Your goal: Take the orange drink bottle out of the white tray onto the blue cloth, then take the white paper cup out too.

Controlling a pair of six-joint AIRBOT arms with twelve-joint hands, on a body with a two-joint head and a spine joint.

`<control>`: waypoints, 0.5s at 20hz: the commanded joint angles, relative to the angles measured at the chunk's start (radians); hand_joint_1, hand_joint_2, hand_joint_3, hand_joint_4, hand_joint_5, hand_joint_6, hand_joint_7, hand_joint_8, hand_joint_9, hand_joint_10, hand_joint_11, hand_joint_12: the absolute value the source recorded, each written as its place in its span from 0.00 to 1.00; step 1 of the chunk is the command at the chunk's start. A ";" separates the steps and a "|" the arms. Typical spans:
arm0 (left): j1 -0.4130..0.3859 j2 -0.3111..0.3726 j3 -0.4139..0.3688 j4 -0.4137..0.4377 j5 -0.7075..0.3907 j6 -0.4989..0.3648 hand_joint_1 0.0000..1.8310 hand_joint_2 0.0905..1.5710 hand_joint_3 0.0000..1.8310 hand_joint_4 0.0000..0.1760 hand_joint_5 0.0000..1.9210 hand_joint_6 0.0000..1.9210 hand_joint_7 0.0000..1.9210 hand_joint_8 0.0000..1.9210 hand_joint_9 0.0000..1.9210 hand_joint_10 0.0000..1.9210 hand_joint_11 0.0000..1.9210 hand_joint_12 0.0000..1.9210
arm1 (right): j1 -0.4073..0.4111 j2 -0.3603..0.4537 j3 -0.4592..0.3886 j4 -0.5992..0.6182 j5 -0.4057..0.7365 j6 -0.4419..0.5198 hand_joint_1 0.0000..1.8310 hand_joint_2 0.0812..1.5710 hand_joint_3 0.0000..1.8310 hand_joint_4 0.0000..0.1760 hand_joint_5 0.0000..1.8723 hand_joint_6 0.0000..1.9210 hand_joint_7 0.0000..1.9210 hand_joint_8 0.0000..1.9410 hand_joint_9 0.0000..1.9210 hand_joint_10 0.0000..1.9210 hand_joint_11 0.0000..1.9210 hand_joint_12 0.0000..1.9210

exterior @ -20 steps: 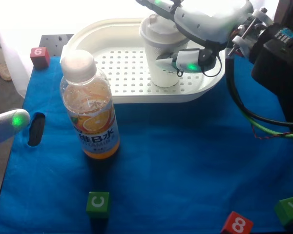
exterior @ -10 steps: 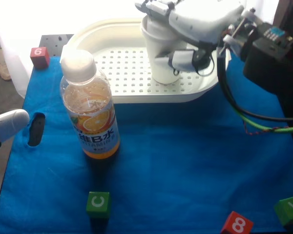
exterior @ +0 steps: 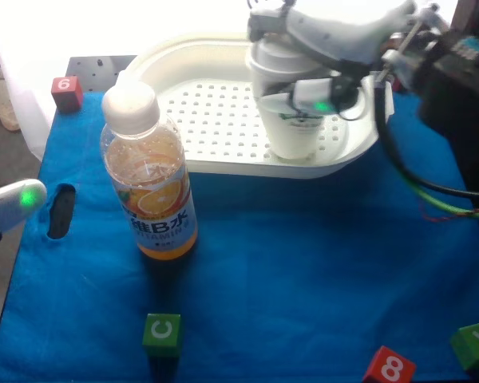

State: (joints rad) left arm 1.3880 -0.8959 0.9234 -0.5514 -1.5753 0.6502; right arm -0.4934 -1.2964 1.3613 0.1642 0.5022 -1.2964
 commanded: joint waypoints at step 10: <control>0.004 -0.004 0.000 -0.006 -0.149 -0.015 0.39 0.66 0.00 0.67 0.00 0.00 0.00 0.00 0.00 0.00 0.00 0.00 | -0.028 0.275 -0.288 -0.212 0.410 0.178 0.58 0.85 0.00 0.00 0.26 0.84 0.33 0.82 0.30 0.96 0.36 1.00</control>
State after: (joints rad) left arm 1.3979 -0.8959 0.9211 -0.5549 -1.5921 0.6415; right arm -0.5392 -1.0122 1.0534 -0.0757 0.7979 -1.1194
